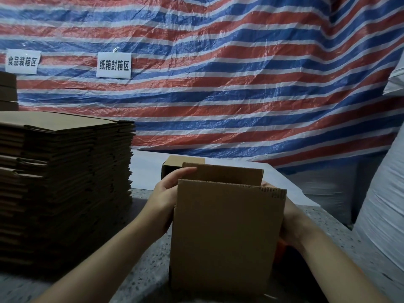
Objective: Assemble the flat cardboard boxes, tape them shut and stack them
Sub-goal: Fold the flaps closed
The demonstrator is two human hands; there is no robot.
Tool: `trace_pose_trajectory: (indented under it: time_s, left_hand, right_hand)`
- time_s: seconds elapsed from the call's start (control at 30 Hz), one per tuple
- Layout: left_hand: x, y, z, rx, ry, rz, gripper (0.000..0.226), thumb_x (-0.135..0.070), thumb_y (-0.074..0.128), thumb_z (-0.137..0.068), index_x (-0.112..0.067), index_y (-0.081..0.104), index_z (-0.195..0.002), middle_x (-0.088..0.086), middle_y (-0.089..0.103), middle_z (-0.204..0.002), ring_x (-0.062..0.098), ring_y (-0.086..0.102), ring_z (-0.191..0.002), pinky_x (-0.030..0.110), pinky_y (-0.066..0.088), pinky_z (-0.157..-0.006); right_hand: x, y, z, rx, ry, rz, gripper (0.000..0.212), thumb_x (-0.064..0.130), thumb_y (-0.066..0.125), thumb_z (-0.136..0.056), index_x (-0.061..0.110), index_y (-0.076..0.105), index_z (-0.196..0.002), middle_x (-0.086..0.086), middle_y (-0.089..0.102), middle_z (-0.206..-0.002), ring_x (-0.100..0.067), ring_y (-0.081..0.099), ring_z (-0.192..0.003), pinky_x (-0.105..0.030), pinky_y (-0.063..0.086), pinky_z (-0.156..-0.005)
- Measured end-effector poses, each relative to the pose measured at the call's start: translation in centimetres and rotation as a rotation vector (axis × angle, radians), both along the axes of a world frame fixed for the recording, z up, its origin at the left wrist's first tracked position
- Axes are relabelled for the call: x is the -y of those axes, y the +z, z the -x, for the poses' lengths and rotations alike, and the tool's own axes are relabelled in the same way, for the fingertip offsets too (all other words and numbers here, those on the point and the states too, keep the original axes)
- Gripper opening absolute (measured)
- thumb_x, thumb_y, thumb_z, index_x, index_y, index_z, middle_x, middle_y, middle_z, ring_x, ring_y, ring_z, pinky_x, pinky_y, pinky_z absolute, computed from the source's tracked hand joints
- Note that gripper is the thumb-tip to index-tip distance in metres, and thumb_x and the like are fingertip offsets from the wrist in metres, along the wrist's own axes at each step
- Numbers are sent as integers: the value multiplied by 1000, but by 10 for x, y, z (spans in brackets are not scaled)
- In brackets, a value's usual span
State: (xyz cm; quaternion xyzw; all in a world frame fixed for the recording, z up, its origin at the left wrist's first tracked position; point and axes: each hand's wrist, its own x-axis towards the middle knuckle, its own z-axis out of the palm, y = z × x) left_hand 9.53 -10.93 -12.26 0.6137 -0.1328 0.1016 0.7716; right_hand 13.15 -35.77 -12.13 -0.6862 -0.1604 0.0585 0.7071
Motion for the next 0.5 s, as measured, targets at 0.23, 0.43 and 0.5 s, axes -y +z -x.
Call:
trace_pose_trajectory:
  time_s: [0.23, 0.43, 0.5]
  left_hand:
    - [-8, 8, -2, -44, 68, -266, 36, -58, 47, -90, -35, 73, -99, -4, 75, -98, 15, 72, -92, 31, 55, -74]
    - [-34, 18, -4, 14, -207, -475, 111, -102, 47, -47, -31, 59, -132, -10, 61, -136, 16, 53, -131, 47, 33, -115]
    - [-35, 22, 0, 63, -191, -576, 104, -99, 53, -48, -36, 59, -131, -13, 48, -147, 12, 47, -135, 48, 33, -116]
  right_hand:
    - [2, 6, -1, -70, -11, 116, 38, 3, 63, -94, 18, 75, -61, -8, 74, -71, -15, 70, -57, -24, 53, -47]
    - [-1, 9, 3, -58, -28, 117, 22, 3, 63, -94, 11, 72, -76, -8, 74, -73, -16, 70, -60, -25, 54, -50]
    - [0, 10, 4, -61, -23, 111, 15, 3, 63, -94, 9, 71, -82, -8, 75, -75, -16, 71, -62, -25, 54, -51]
